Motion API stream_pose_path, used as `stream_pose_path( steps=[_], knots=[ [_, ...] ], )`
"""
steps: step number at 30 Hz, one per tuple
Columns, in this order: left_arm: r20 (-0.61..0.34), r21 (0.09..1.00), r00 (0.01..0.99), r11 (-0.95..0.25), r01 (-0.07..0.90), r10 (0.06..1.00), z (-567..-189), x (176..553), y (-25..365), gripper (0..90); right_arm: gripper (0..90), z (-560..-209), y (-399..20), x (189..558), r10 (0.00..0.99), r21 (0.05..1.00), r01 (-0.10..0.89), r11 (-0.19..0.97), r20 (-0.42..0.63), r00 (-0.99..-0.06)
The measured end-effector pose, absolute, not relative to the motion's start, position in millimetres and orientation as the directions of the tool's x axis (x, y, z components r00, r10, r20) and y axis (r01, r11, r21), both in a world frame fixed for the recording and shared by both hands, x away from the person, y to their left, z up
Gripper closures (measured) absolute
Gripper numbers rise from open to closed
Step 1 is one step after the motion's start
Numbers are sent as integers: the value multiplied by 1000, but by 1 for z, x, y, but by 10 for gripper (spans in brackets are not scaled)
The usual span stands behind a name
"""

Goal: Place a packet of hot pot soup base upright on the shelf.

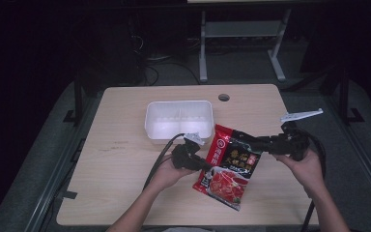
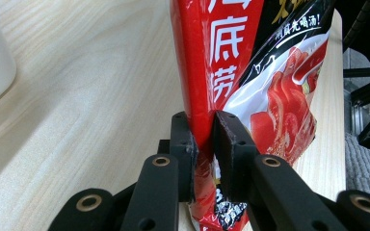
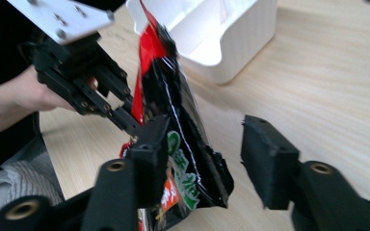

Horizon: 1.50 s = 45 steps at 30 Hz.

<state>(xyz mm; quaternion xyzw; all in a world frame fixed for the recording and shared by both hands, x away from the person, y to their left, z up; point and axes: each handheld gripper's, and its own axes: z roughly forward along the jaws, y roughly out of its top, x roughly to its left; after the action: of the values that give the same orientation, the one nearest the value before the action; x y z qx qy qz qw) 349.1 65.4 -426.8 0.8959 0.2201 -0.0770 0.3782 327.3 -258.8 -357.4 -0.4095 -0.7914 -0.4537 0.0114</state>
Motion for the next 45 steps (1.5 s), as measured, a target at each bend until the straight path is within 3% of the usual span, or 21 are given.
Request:
stream_pose_path(
  steps=[1,9,12,15,20,34,45],
  knots=[
    [-301,645,893,-618,449,335,-427,349,65,785,460,-362,-256,330,638,692,671,265,396,-661],
    [-283,646,899,-627,435,333,-424,346,65,785,437,-376,-242,335,615,656,690,304,419,-669],
    [-275,645,903,-632,429,331,-423,344,66,784,471,-379,-235,336,600,650,690,317,426,-677],
    [-271,644,904,-637,425,330,-423,343,68,780,594,-378,-230,335,585,655,683,324,429,-688],
    [-254,651,910,-638,411,327,-423,340,70,746,680,-375,-230,332,567,660,685,308,451,-690],
    [-161,658,911,-647,385,379,-420,321,89,505,686,-359,-227,318,565,682,675,282,450,-691],
    [-95,654,909,-664,364,405,-420,299,118,438,684,-338,-226,313,612,701,652,290,388,-689]
  ],
)
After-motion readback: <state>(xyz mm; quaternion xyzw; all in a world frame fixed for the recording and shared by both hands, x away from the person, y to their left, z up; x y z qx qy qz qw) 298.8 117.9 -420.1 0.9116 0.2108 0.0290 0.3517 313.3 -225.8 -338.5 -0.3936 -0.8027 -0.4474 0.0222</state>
